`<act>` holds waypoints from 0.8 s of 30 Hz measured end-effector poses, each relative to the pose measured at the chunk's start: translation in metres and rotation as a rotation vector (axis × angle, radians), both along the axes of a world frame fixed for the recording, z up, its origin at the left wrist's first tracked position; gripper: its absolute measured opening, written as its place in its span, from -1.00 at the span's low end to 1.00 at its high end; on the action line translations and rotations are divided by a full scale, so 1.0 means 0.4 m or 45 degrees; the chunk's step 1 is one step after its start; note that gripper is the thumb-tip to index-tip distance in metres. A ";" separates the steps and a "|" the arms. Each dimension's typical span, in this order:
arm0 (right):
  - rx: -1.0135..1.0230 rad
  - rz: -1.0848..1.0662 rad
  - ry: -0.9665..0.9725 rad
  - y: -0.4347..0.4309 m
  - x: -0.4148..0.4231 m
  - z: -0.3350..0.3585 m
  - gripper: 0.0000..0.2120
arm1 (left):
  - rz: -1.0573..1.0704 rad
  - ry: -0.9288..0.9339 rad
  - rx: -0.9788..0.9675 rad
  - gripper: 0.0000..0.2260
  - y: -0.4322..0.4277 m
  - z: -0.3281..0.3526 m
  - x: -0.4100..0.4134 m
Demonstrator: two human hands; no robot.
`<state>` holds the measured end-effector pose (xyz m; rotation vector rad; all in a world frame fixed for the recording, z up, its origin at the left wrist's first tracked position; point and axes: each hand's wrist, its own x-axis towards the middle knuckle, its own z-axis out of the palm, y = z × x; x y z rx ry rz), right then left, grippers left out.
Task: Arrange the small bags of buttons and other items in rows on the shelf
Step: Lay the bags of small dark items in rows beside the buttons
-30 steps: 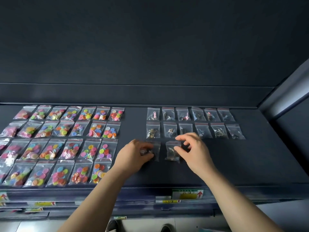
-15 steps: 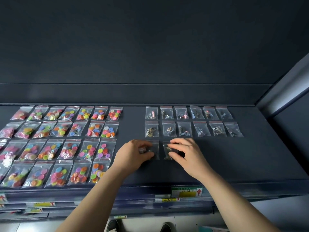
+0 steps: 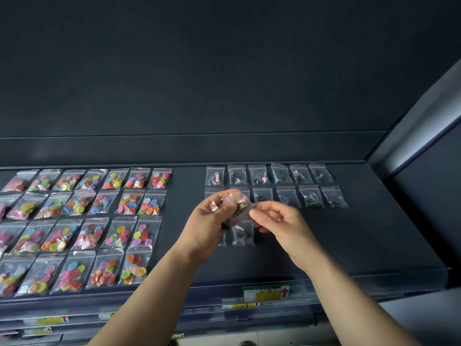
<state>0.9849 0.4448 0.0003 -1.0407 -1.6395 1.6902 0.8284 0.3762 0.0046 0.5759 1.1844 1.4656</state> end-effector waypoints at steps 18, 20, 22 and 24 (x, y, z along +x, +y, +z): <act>-0.115 -0.046 -0.029 0.039 0.081 0.007 -0.93 | -0.122 0.284 -0.147 -0.89 0.024 -0.001 0.070; -0.106 -0.043 -0.029 0.047 0.087 0.011 -0.92 | -0.135 0.329 -0.157 -0.92 0.022 0.001 0.069; -0.115 -0.070 -0.015 0.057 0.094 0.014 -0.94 | -0.133 0.348 -0.174 -0.93 0.018 0.002 0.068; -0.125 -0.080 -0.011 0.062 0.098 0.017 -0.95 | -0.131 0.338 -0.172 -0.89 0.013 0.003 0.068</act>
